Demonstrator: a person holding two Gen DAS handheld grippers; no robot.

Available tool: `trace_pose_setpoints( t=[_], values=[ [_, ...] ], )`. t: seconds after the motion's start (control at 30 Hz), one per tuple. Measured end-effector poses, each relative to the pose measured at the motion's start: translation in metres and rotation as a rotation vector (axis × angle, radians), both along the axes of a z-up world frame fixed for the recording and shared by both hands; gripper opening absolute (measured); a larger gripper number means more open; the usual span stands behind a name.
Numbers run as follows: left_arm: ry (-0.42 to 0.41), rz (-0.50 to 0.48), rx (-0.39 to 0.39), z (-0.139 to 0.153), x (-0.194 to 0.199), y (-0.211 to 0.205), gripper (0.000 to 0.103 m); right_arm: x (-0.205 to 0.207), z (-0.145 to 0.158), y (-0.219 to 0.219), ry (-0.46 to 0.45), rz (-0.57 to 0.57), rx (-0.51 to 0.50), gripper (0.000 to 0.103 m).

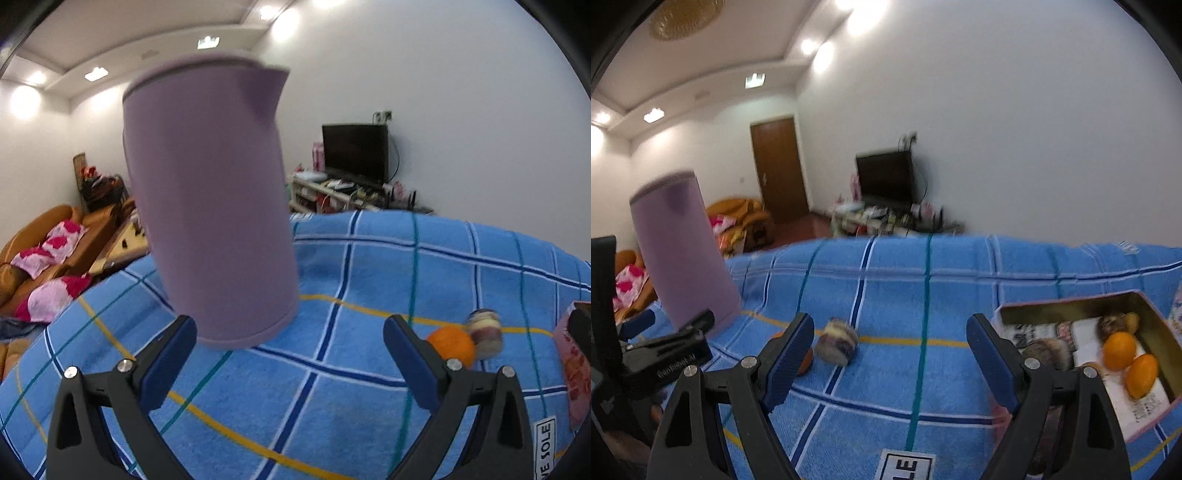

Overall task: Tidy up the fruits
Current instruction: 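Move the right tool down and close it on the striped round fruit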

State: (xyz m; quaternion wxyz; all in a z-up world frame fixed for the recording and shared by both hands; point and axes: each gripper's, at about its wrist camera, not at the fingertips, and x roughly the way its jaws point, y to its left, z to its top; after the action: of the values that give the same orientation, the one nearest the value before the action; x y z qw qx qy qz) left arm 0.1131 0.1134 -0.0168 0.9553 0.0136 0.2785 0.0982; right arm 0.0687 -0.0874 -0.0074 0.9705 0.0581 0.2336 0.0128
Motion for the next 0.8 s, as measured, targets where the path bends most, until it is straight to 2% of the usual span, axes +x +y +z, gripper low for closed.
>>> trace_pose_setpoints(
  t=[0.07, 0.2, 0.37, 0.43, 0.47, 0.5, 0.57, 0.73, 0.8],
  values=[
    [0.025, 0.001, 0.021, -0.002, 0.003, 0.0, 0.103, 0.016, -0.006, 0.005, 0.065, 0.038, -0.004, 0.086],
    [0.05, 0.006, 0.036, -0.004, 0.007, 0.003, 0.103, 0.039, -0.014, 0.015, 0.133, 0.096, -0.021, 0.086],
    [0.07, 0.01, 0.033, -0.007, 0.009, 0.006, 0.103, 0.072, -0.027, 0.024, 0.225, 0.124, 0.031, 0.085],
    [0.072, 0.013, 0.039, -0.006, 0.009, 0.007, 0.103, 0.087, -0.035, 0.029, 0.278, 0.121, 0.022, 0.075],
    [0.073, 0.019, 0.039, -0.006, 0.01, 0.008, 0.103, 0.093, -0.039, 0.03, 0.311, 0.125, 0.021, 0.065],
    [0.074, 0.022, 0.037, -0.006, 0.01, 0.01, 0.103, 0.098, -0.042, 0.031, 0.337, 0.126, 0.022, 0.061],
    [0.073, 0.035, 0.03, -0.005, 0.011, 0.014, 0.103, 0.105, -0.048, 0.033, 0.378, 0.126, 0.024, 0.061],
    [0.072, 0.04, 0.011, -0.004, 0.011, 0.019, 0.103, 0.116, -0.053, 0.03, 0.414, 0.111, 0.053, 0.06],
    [0.068, 0.041, 0.011, -0.004, 0.011, 0.019, 0.103, 0.121, -0.053, 0.031, 0.436, 0.122, 0.034, 0.06]
  ],
)
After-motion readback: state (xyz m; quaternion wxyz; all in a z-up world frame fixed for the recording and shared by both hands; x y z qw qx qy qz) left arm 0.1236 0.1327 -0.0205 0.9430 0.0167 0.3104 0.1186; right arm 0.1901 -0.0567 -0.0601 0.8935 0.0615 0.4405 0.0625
